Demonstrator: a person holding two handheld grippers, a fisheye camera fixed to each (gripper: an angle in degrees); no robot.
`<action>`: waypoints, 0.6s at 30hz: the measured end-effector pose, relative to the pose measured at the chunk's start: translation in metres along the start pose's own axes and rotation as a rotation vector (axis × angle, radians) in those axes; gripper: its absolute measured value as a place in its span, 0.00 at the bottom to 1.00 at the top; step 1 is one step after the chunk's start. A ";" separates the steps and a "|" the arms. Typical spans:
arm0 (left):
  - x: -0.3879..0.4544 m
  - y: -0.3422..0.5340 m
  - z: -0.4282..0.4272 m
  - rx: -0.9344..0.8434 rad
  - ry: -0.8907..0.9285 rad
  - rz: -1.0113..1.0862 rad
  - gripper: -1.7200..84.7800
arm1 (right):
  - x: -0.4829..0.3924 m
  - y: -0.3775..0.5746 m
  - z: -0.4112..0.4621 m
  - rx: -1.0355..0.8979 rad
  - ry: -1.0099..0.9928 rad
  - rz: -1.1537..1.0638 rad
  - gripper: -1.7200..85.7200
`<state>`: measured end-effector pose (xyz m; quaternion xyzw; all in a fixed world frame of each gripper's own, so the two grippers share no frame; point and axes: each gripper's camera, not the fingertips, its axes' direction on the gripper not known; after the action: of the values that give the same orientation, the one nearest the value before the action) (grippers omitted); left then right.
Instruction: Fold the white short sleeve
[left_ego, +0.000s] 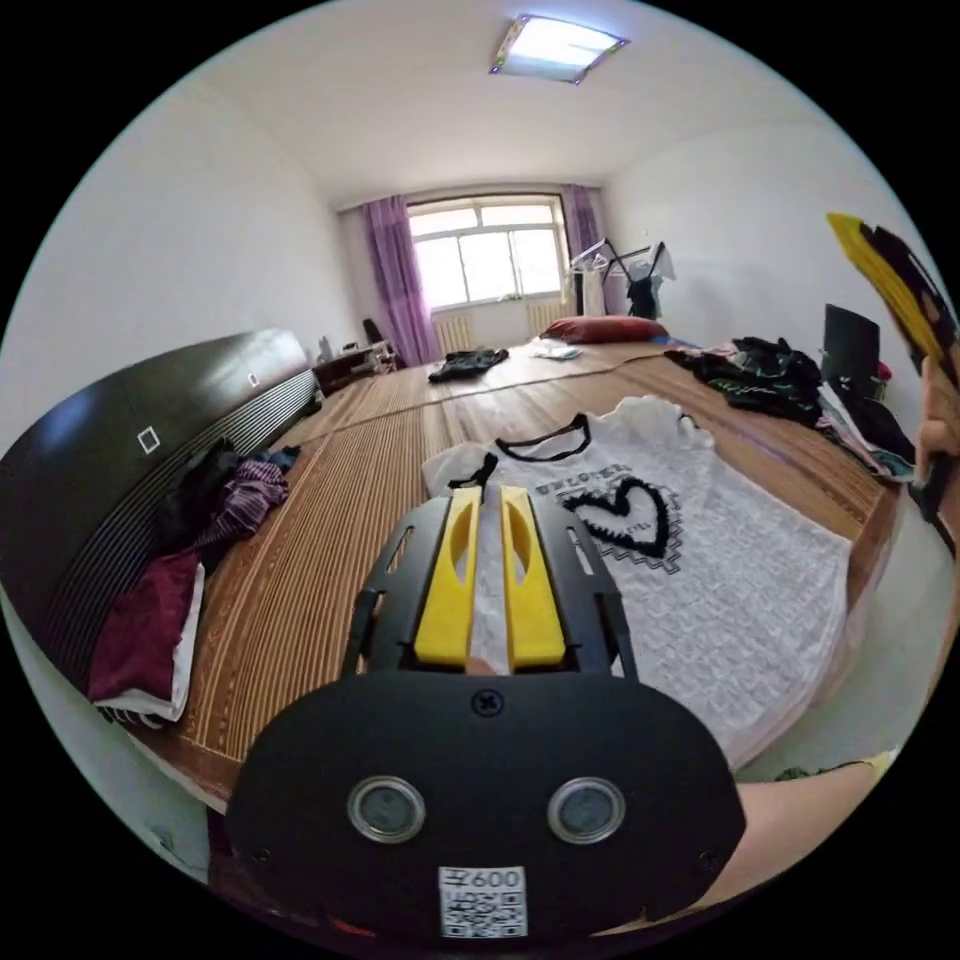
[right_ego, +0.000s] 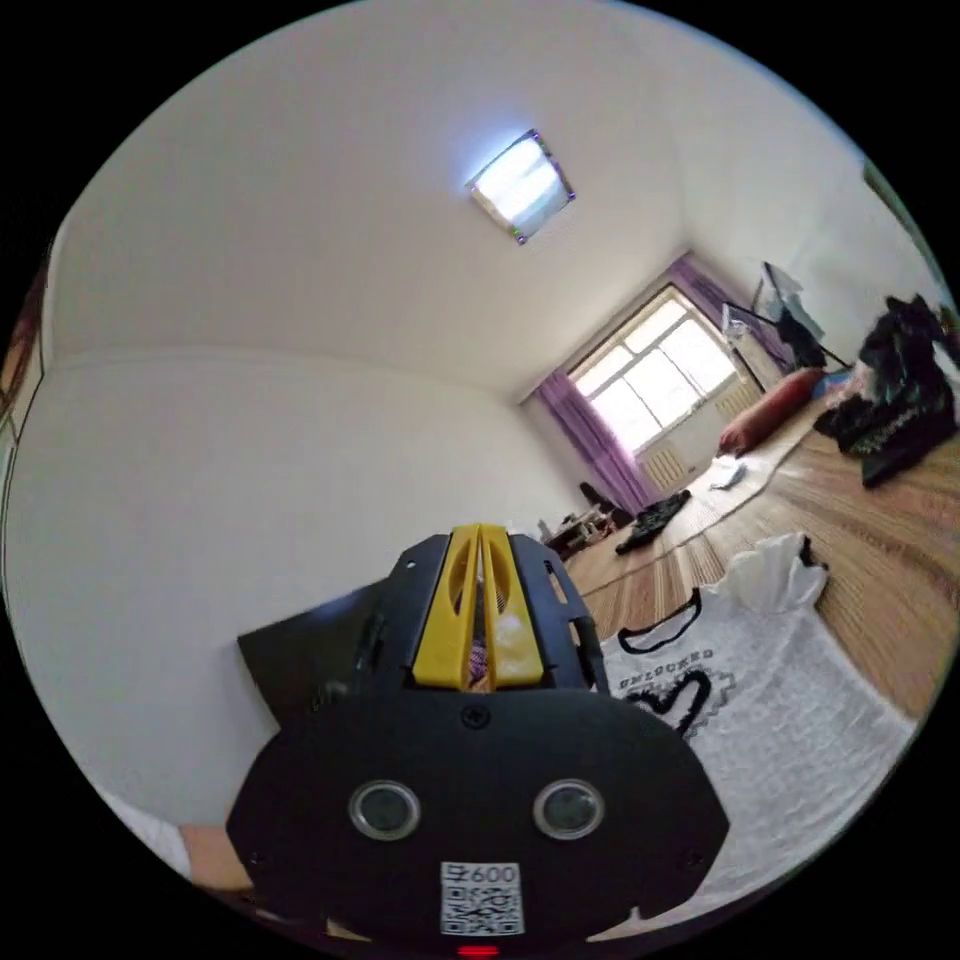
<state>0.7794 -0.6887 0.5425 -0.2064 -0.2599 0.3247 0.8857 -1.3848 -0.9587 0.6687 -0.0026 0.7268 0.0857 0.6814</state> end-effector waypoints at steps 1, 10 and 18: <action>-0.007 -0.023 0.025 -0.040 0.001 0.021 0.12 | 0.004 0.020 0.012 0.071 0.028 0.029 0.01; -0.075 -0.244 0.223 -0.352 0.182 0.037 0.14 | 0.057 0.082 0.139 -0.121 0.168 -0.002 0.01; -0.258 -0.304 0.218 -0.259 0.433 -0.728 0.05 | 0.061 0.074 0.170 -0.206 -0.059 0.157 0.01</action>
<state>0.6232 -1.0356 0.7904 -0.2740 -0.1625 -0.0942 0.9432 -1.2302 -0.8568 0.6075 -0.0131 0.6919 0.2128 0.6898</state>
